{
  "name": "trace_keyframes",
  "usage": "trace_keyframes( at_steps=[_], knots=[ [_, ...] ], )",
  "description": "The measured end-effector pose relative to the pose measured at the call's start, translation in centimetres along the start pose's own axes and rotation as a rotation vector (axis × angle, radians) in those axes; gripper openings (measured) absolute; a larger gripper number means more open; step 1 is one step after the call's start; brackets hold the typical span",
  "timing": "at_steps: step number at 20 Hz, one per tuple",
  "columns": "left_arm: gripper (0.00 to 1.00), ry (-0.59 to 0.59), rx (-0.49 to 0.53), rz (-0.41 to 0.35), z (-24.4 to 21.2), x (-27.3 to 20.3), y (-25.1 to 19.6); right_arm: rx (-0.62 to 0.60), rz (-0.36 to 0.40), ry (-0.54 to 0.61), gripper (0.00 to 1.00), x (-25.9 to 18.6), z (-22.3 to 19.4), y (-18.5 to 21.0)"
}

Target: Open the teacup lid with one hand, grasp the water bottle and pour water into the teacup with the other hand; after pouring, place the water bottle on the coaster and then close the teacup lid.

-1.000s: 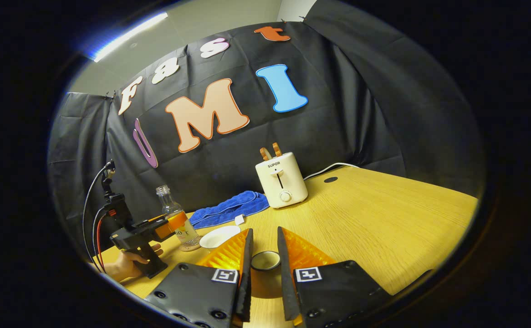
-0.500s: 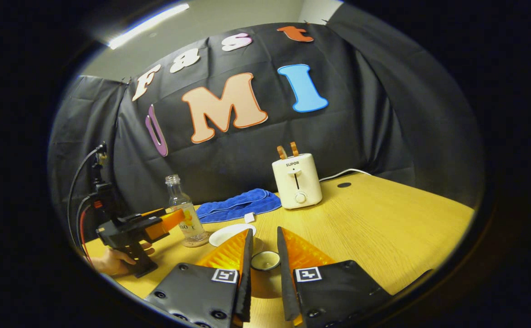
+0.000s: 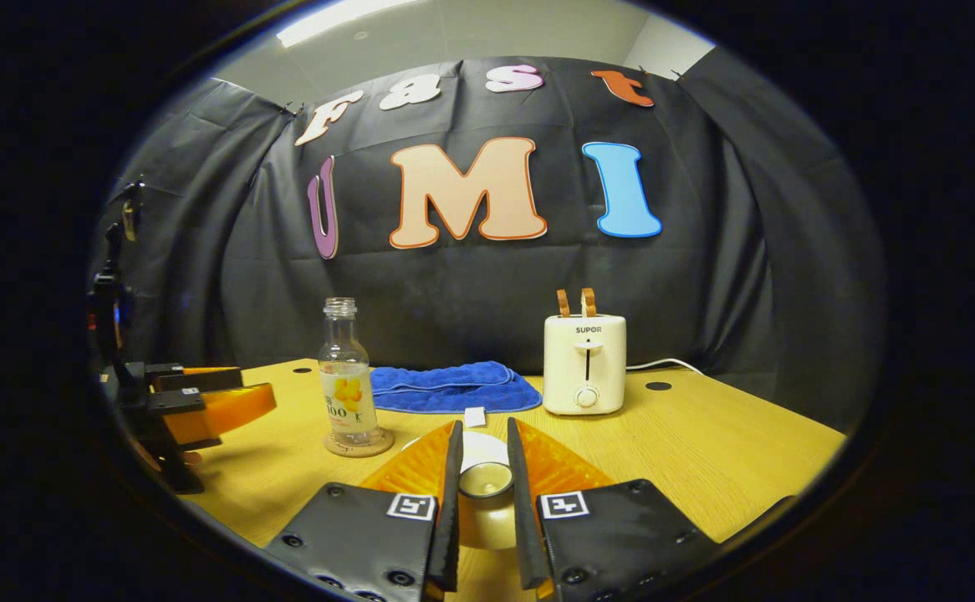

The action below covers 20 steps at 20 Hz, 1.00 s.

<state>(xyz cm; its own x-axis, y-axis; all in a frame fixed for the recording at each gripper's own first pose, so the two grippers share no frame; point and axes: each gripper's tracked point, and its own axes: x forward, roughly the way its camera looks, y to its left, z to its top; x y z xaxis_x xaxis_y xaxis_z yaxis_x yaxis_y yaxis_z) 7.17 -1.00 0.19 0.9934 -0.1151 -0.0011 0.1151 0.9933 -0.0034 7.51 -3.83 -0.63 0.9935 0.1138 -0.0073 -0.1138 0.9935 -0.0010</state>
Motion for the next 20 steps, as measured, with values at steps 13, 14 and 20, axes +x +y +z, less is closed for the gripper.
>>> trace_keyframes(
  at_steps=[13,14,20],
  knots=[
    [0.94,0.0,0.001,0.066,0.2,-4.6,1.7,-0.003,-0.011,0.019,0.31,5.9,-0.5,2.1],
    [0.94,0.0,0.002,0.064,0.2,-4.8,1.7,-0.003,-0.011,0.025,0.31,6.2,-0.5,2.2],
    [0.94,0.002,0.001,0.068,0.2,-4.9,1.8,-0.006,-0.021,0.073,0.31,7.6,-1.3,2.4]
  ],
)
